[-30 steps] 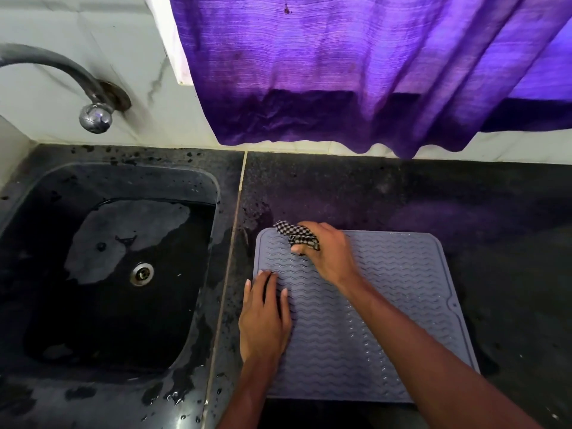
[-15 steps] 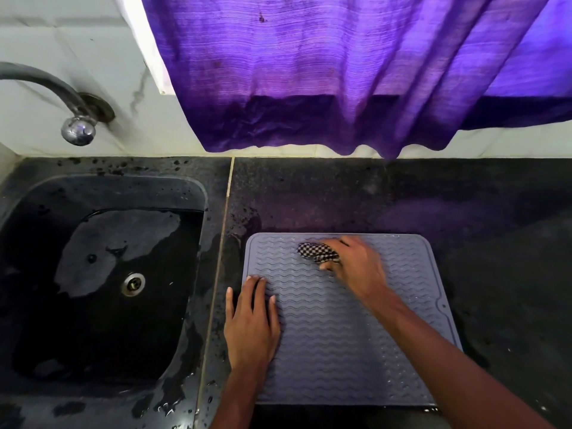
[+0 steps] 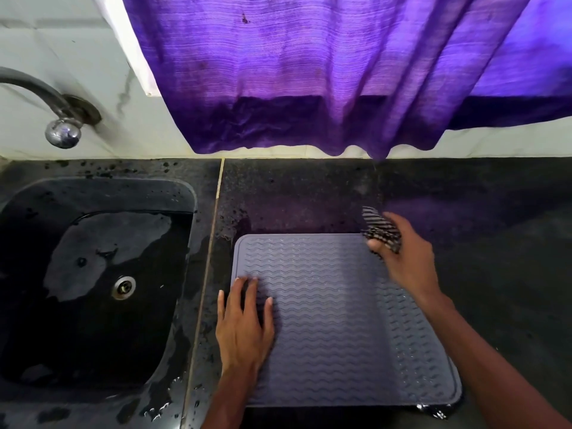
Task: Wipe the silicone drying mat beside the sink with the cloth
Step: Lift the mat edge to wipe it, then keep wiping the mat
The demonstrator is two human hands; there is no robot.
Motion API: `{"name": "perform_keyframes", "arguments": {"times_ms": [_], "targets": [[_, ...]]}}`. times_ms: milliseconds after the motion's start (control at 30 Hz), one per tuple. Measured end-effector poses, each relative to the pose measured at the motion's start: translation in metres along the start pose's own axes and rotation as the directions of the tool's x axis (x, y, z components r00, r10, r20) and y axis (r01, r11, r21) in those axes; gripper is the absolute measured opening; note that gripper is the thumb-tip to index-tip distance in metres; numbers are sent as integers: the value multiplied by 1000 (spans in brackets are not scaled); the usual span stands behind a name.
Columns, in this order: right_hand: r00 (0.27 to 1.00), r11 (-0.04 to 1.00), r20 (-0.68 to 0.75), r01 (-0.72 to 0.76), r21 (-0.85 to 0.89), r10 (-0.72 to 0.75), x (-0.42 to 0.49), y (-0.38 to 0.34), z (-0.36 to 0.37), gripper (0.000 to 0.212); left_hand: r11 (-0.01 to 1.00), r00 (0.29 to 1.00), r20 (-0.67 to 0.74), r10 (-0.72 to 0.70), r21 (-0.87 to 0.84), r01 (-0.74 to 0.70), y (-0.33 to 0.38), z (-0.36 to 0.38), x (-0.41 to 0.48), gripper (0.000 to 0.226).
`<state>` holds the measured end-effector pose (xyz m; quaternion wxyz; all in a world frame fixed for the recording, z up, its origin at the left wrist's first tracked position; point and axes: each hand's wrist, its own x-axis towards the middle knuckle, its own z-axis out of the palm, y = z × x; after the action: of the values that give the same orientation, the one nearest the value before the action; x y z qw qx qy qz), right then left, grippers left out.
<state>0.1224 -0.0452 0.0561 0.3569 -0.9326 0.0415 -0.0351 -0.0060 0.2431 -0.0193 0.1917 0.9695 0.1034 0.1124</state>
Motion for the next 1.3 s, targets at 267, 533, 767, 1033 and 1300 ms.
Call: {"name": "perform_keyframes", "arguments": {"times_ms": [267, 533, 767, 1033, 1300], "targets": [[919, 823, 213, 393, -410, -333, -18, -25, 61, 62, 989, 978, 152, 145, -24, -143, 15, 15, 22, 69], [960, 854, 187, 273, -443, -210, 3, 16, 18, 54, 994, 977, 186, 104, 25, -110, 13, 19, 22, 73], [992, 902, 125, 64, -427, -12, 16, 59, -26, 46, 994, 978, 184, 99, 18, -104, 14, 20, 21, 72], [961, 901, 104, 276, -335, -255, 2, 16, 11, 48, 995, 979, 184, 94, 27, -100, 15, 18, 22, 72], [944, 857, 181, 326, -399, -275, -12, 14, 25, 67, 995, 978, 188, 85, 39, -94, 15, 18, 23, 72]]}}
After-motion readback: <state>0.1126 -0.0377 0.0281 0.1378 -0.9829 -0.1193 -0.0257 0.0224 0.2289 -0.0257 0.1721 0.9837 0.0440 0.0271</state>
